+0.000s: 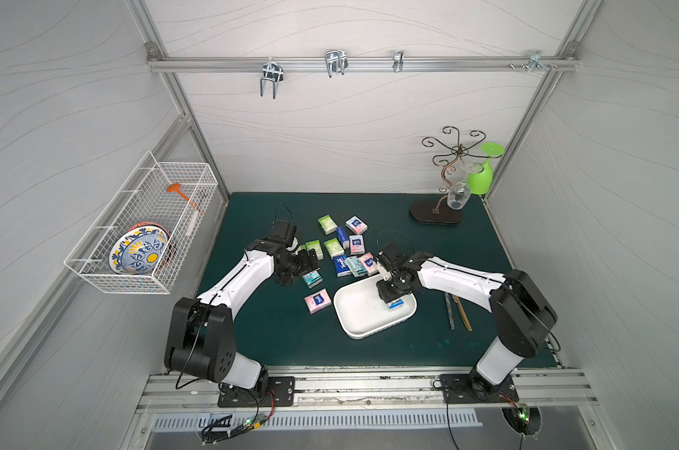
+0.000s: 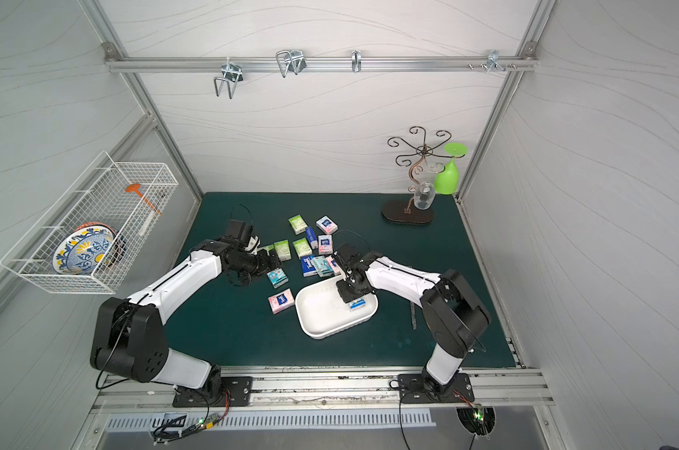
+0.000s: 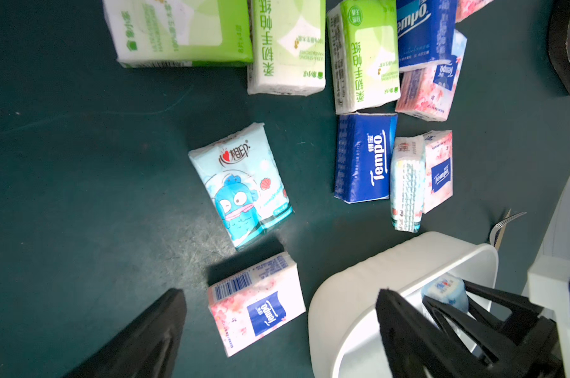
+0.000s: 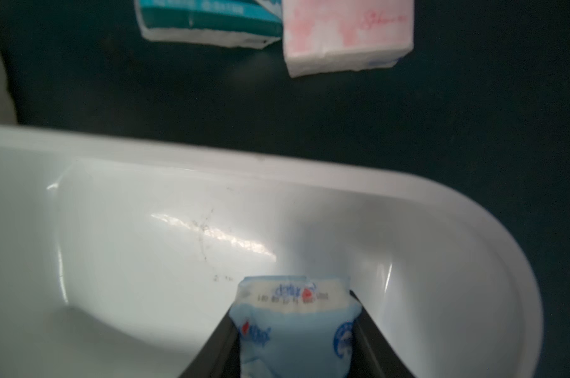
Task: Put the pocket tissues into the storage box
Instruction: Move the storage box to the center of the board, then place the pocket tissues in the storage box.
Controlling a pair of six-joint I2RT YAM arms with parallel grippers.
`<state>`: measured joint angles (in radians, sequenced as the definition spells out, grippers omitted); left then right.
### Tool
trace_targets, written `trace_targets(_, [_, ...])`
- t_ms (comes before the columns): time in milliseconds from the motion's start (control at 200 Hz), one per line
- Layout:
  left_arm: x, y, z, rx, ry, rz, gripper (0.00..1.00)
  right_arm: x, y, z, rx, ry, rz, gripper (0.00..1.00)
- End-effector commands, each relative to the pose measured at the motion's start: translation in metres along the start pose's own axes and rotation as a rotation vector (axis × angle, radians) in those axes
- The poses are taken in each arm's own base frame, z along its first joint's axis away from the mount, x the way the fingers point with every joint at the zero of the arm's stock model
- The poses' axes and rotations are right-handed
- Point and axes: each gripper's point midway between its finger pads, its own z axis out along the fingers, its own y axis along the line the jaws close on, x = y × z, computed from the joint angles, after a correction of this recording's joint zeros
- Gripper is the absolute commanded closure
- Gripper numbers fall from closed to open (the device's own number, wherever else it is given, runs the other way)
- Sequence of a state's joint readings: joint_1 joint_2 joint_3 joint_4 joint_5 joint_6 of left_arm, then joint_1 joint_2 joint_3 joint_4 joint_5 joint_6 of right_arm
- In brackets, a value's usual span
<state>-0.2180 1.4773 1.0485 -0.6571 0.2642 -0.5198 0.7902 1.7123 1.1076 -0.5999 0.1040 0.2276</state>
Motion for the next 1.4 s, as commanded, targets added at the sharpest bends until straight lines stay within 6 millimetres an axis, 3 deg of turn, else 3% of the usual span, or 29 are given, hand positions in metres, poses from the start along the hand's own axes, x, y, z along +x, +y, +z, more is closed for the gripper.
trace_targets(0, [-0.002, -0.001, -0.007, -0.006, -0.023, 0.013, 0.05, -0.011, -0.018, 0.006, 0.106, -0.024, -0.046, 0.52])
trace_targets(295, [-0.004, -0.003, -0.005, -0.002, -0.019, 0.021, 0.05, -0.015, -0.040, 0.021, 0.164, -0.046, -0.041, 0.49])
trace_targets(540, [-0.004, -0.004, -0.006, 0.000, -0.017, 0.029, 0.05, -0.001, -0.059, 0.022, 0.136, -0.007, -0.017, 0.46])
trace_targets(680, [-0.005, -0.004, -0.006, 0.001, -0.017, 0.029, 0.05, -0.001, -0.064, 0.018, 0.094, -0.007, -0.009, 0.28])
trace_targets(765, [-0.004, -0.005, -0.005, 0.005, -0.013, 0.026, 0.05, -0.003, -0.054, 0.014, 0.030, -0.001, -0.003, 0.21])
trace_targets(920, [-0.004, -0.006, -0.006, 0.008, -0.013, 0.028, 0.05, -0.004, -0.038, -0.006, -0.057, -0.001, 0.041, 0.19])
trace_targets(1186, [-0.003, -0.005, -0.002, 0.013, -0.006, 0.032, 0.05, 0.002, -0.025, -0.072, -0.134, -0.054, 0.056, 0.17])
trace_targets(1291, [-0.002, -0.008, 0.001, 0.029, 0.003, 0.025, 0.05, -0.010, -0.020, -0.090, -0.155, -0.091, 0.045, 0.16])
trace_targets(1396, [-0.001, -0.009, 0.001, 0.042, 0.010, 0.021, 0.05, -0.030, -0.017, -0.093, -0.165, -0.124, 0.036, 0.14])
